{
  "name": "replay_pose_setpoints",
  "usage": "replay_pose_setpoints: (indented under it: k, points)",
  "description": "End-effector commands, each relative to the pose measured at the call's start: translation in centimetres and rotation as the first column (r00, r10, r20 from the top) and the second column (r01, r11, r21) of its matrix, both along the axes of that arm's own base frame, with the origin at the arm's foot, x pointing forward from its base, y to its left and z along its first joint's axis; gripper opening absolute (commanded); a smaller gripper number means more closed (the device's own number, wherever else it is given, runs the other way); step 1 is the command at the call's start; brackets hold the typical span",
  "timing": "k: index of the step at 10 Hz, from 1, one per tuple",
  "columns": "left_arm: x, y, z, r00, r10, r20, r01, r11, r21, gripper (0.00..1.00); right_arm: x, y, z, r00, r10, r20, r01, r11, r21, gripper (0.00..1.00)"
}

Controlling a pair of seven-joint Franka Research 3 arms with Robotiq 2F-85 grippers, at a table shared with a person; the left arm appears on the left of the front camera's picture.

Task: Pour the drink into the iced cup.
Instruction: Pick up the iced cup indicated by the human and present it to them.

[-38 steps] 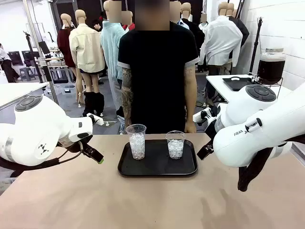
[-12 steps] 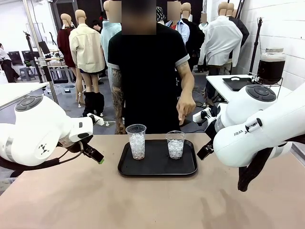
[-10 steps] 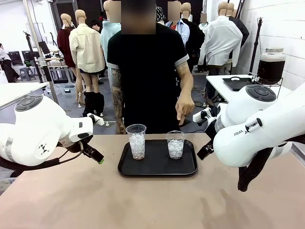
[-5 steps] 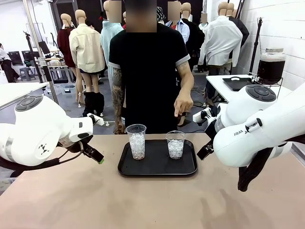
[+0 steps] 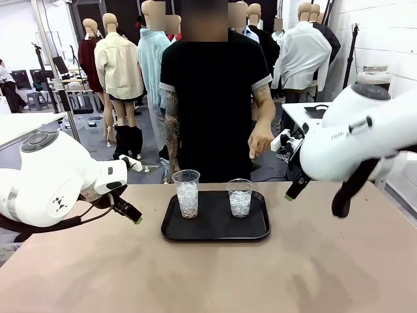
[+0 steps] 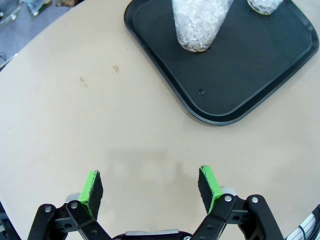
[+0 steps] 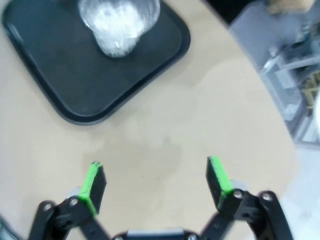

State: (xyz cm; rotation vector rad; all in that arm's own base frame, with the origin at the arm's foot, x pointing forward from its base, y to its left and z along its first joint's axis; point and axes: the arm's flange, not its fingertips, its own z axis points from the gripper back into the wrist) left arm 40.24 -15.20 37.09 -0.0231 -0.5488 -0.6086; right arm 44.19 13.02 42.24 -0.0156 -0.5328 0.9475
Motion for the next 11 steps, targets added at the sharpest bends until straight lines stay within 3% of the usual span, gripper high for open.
replay_pose_setpoints:
  k: [1,3,4,5,7,8,10,11]
  points:
    - [0.0,0.1,0.0,1.0,0.002,0.001,-0.002,1.0,-0.001,1.0,5.6,-2.1,0.0,0.973,0.231,0.018,-0.231,0.973,-0.02,1.0]
    - [0.0,0.1,0.0,1.0,0.002,0.001,-0.002,1.0,-0.001,1.0,8.4,-2.7,-1.1,0.97,0.24,-0.023,-0.24,0.971,0.023,1.0]
    - [0.0,0.1,0.0,1.0,0.002,0.001,-0.002,1.0,-0.001,1.0,8.6,-2.6,-1.6,0.972,0.234,-0.014,-0.233,0.972,0.024,1.0]
    - [0.0,0.1,0.0,1.0,0.002,0.001,-0.002,1.0,-0.001,1.0,5.8,-1.9,0.7,0.975,0.222,0.007,-0.222,0.975,-0.015,1.0]
    - [0.0,0.1,0.0,1.0,0.002,0.001,-0.002,1.0,-0.001,1.0,5.8,-1.9,0.7,0.975,0.222,0.007,-0.222,0.975,-0.015,1.0]
    - [0.0,0.1,0.0,1.0,0.002,0.001,-0.002,1.0,-0.001,1.0,7.1,-2.0,0.0,0.972,0.234,0.004,-0.234,0.972,-0.005,1.0]
    - [0.0,0.1,0.0,1.0,0.002,0.001,-0.002,1.0,-0.001,1.0,9.3,-2.3,-2.3,0.931,0.345,-0.118,-0.341,0.939,0.054,1.0]
    - [0.0,0.1,0.0,1.0,0.002,0.001,-0.002,1.0,-0.001,1.0,10.5,-2.5,-3.3,0.904,0.41,-0.118,-0.398,0.91,0.112,1.0]
